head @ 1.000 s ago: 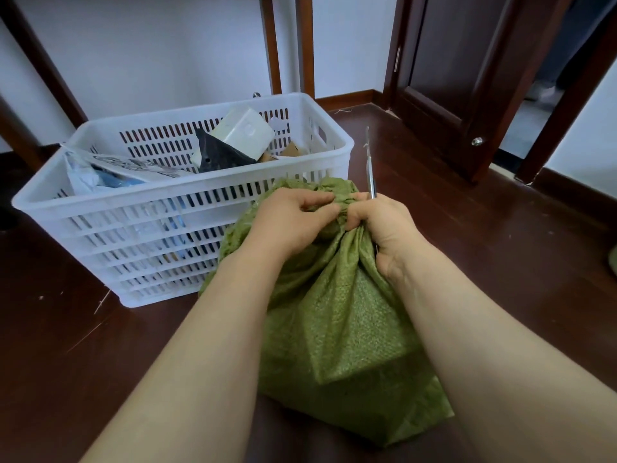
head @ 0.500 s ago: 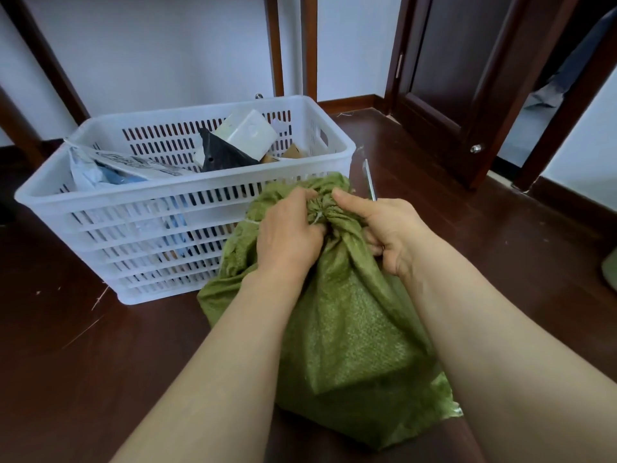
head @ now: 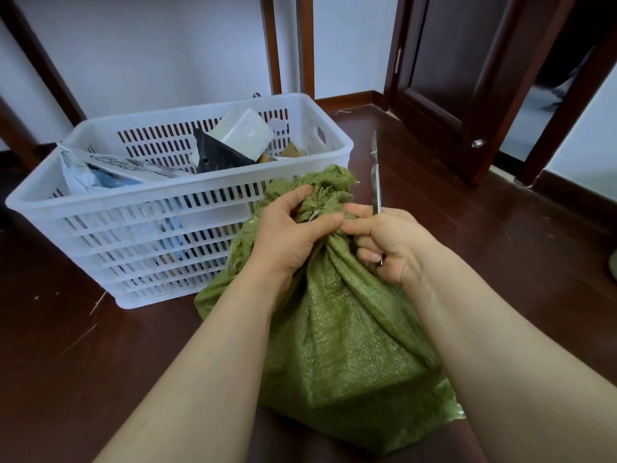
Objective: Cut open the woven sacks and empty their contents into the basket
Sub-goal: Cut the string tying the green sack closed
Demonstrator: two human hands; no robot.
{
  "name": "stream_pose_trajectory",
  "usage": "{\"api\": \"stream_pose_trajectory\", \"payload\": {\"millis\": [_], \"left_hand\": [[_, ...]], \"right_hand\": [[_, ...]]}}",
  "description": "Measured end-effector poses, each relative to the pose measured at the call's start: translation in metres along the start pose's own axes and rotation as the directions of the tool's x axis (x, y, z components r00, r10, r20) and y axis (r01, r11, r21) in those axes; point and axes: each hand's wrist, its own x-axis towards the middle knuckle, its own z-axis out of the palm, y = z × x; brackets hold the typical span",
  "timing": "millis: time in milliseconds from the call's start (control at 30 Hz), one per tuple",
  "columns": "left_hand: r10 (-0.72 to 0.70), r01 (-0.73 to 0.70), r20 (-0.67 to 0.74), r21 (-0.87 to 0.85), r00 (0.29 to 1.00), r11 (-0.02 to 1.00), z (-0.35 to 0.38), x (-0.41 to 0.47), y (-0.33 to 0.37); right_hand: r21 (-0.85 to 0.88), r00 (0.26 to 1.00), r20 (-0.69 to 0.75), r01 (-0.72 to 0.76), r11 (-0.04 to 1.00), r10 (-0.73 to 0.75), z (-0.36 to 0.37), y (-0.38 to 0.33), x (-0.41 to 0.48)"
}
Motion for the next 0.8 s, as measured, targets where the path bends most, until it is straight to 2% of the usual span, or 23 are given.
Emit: {"api": "stream_pose_trajectory", "payload": {"millis": [100,200,267,367,467,533,700,800], "left_hand": [[0.034,-0.032,-0.016,0.068,0.999,0.997,0.000,0.003,-0.003],[0.039,-0.034,-0.053,0.094,0.998,0.995,-0.003,0.008,-0.008],[0.041,-0.032,-0.077,0.117,0.996,0.993,-0.003,0.010,-0.010],[0.064,-0.049,-0.090,0.159,0.994,0.986,0.001,0.014,-0.011],[0.085,-0.065,-0.101,0.182,0.991,0.981,0.005,0.015,-0.013],[0.090,-0.070,-0.110,0.174,0.990,0.982,0.006,0.015,-0.014],[0.050,-0.046,-0.038,0.092,0.998,0.995,0.000,0.015,-0.015],[0.045,-0.045,0.005,0.076,0.999,0.996,-0.001,0.015,-0.015]], "right_hand": [[-0.234,1.000,-0.002,0.014,0.972,-0.015,-0.003,-0.011,-0.005],[-0.570,0.997,-0.037,0.036,0.821,-0.070,-0.005,-0.032,-0.015],[-0.648,0.994,-0.060,0.035,0.761,-0.097,-0.005,-0.041,-0.017],[-0.677,0.985,-0.022,0.109,0.727,-0.169,-0.001,-0.038,-0.016],[-0.685,0.984,0.088,0.172,0.708,-0.154,0.003,-0.026,-0.013],[-0.637,0.986,0.145,0.158,0.754,-0.084,0.005,-0.017,-0.014],[-0.346,0.981,0.196,0.062,0.936,0.007,0.005,-0.010,-0.010],[-0.231,0.972,0.234,0.087,0.969,-0.032,0.000,-0.011,-0.008]]}}
